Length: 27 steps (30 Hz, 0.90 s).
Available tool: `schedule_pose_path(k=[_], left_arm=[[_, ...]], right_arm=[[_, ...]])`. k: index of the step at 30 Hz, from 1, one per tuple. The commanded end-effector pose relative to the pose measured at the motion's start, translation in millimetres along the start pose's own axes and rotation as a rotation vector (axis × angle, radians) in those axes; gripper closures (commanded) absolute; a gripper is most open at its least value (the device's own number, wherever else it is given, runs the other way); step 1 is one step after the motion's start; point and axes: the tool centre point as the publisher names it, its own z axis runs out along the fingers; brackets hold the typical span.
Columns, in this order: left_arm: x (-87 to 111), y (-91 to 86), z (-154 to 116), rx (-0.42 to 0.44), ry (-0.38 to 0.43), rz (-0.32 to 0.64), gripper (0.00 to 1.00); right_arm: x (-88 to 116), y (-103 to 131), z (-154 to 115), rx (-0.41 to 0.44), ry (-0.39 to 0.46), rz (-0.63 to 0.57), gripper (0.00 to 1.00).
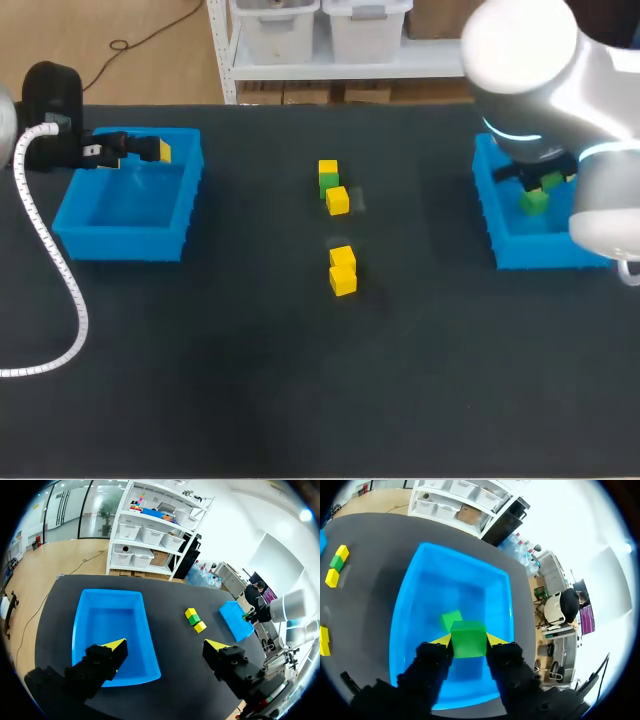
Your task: Put the green cubes in the right bin and the yellow cubes in the left bin.
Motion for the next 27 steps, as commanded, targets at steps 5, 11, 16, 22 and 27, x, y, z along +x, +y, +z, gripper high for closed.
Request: schedule_pose_path(k=[5, 11, 16, 22, 27], left_arm=[[1.4, 1.3, 0, 0.006, -0.006, 0.001, 0.0], [1.4, 1.3, 0, 0.006, -0.006, 0.001, 0.0], [1.4, 1.3, 0, 0.006, -0.006, 0.001, 0.0], [1.4, 1.3, 0, 0.006, -0.006, 0.001, 0.0], [1.4, 1.3, 0, 0.006, -0.006, 0.001, 0.0]], right_arm=[[-47, -8, -24, 0.067, -0.093, 0.02, 0.0], [-124, -6, -78, 0.121, -0.235, -0.032, 0.0], [-179, 42, -119, 0.095, -0.336, -0.128, 0.0], [-216, 99, -139, 0.06, -0.366, -0.215, 0.0], [-235, 154, -146, 0.042, -0.335, -0.291, 0.0]])
